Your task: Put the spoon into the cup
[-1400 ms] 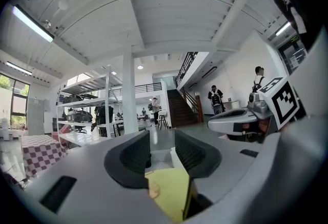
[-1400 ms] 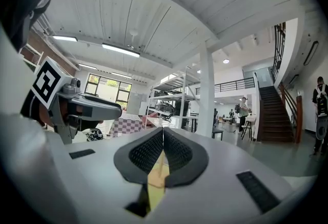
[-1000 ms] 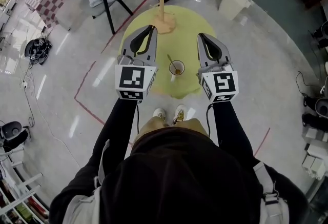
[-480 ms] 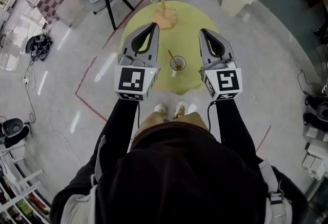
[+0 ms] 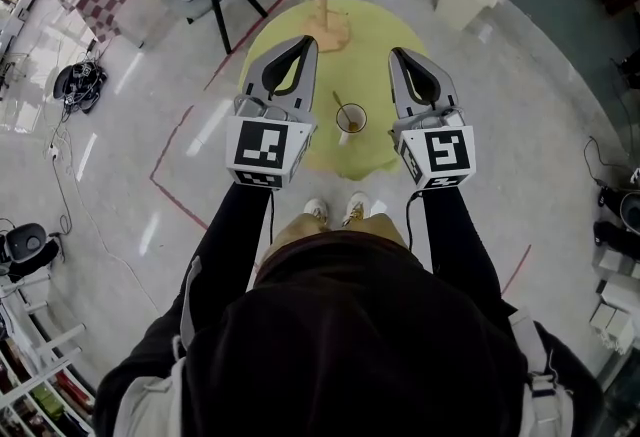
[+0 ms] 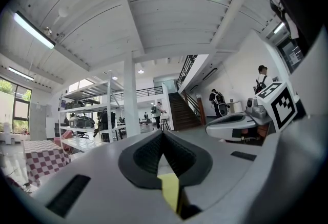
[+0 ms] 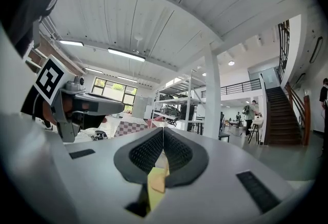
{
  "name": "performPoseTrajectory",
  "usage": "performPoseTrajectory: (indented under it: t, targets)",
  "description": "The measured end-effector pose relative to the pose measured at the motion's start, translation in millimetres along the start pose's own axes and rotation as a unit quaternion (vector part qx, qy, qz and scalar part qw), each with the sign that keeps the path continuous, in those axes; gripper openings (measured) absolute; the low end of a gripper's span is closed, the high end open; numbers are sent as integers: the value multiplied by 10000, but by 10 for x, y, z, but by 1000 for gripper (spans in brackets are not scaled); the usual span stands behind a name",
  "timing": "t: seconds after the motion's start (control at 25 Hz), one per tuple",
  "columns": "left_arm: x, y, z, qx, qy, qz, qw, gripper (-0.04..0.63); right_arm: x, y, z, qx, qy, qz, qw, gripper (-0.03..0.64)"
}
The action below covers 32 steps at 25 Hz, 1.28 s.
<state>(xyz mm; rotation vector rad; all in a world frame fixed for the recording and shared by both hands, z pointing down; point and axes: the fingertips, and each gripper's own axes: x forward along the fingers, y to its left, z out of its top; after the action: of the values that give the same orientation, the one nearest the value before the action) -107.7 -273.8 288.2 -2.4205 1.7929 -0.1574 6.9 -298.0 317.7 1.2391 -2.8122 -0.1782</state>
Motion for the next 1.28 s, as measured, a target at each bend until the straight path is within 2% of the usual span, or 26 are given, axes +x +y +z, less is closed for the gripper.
performPoseTrajectory:
  t: [0.48,0.68,1.28]
  targets:
    - [-11,64,-43,-27,110,29,9999,14,3,-25,3,-20,75,-2,10000,28]
    - [-15,95,-28,-35,91,26,9999,14,19,20,43,-329,119,-42,9994,26]
    - [-83,70,-46,-45,78,3,10000,14,-8,103,71,-294,87,-34,9995,26]
